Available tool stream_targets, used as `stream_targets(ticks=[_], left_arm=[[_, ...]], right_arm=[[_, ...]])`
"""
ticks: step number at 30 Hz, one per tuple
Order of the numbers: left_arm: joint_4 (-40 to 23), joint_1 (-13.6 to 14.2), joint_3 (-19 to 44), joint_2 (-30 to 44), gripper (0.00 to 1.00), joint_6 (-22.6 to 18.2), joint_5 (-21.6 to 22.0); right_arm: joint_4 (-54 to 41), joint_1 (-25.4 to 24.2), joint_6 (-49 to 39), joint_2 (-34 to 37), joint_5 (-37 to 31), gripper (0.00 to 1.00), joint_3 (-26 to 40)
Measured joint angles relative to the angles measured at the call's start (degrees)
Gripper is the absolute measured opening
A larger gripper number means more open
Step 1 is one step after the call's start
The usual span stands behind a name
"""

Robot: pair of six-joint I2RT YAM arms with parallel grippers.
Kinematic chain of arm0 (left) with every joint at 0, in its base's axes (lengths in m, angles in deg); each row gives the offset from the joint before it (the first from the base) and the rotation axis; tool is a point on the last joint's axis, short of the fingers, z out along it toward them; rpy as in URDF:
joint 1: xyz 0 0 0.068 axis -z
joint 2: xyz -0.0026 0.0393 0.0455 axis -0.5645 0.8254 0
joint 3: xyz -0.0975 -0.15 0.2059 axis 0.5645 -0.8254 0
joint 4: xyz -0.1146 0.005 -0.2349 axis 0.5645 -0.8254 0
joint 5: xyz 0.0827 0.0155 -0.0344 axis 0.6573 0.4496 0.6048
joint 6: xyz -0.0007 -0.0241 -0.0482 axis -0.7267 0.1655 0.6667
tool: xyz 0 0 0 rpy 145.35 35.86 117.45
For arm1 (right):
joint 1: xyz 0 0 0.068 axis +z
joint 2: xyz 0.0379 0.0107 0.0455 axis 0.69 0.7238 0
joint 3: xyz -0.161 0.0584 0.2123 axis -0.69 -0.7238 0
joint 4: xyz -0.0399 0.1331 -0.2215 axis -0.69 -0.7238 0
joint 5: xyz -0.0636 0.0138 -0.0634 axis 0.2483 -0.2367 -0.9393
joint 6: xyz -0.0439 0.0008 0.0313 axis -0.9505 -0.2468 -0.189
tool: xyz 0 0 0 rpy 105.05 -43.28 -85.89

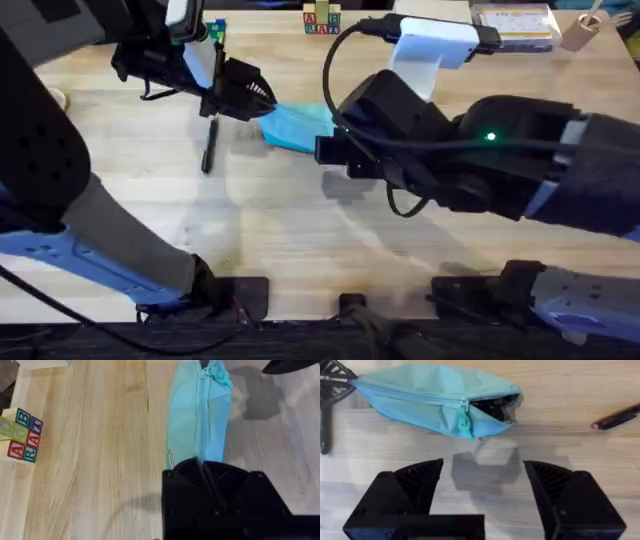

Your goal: Unzip the bag, pick up the pens from the table one at a time and place them inside, then zip the bag closed.

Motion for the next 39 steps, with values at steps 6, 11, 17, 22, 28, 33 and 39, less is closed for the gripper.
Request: stream_targets(ticks=[6, 11, 17, 22, 28, 33, 39], left_arm=[[0.0, 0.0, 0.0, 0.0, 0.042, 0.0, 0.0], [0.0, 0.0, 0.0, 0.0, 0.041, 0.0, 0.0], [0.0, 0.0, 0.0, 0.0, 0.041, 0.0, 0.0], [0.0, 0.0, 0.0, 0.0, 0.041, 0.0, 0.0], [0.0, 0.0, 0.0, 0.0, 0.041, 0.0, 0.0], [0.0, 0.0, 0.0, 0.0, 0.042, 0.0, 0.0], [0.0, 0.0, 0.0, 0.0, 0.041, 0.0, 0.0]], right_arm=[[0.4, 0.0, 0.1, 0.0, -0.4, 0.998, 0.0], [2.0, 0.0, 0.1, 0.0, -0.5, 0.998, 0.0], [2.1, 0.0, 0.2, 0.0, -0.6, 0.998, 0.0], [2.2, 0.0, 0.3, 0.0, -0.6, 0.998, 0.0], [2.1, 0.0, 0.3, 2.6, -0.6, 0.998, 3.0], [1.4, 0.0, 0.3, 8.2, -2.0, 0.997, 6.8], [1.7, 0.0, 0.5, 9.7, -4.5, 0.997, 7.1]])
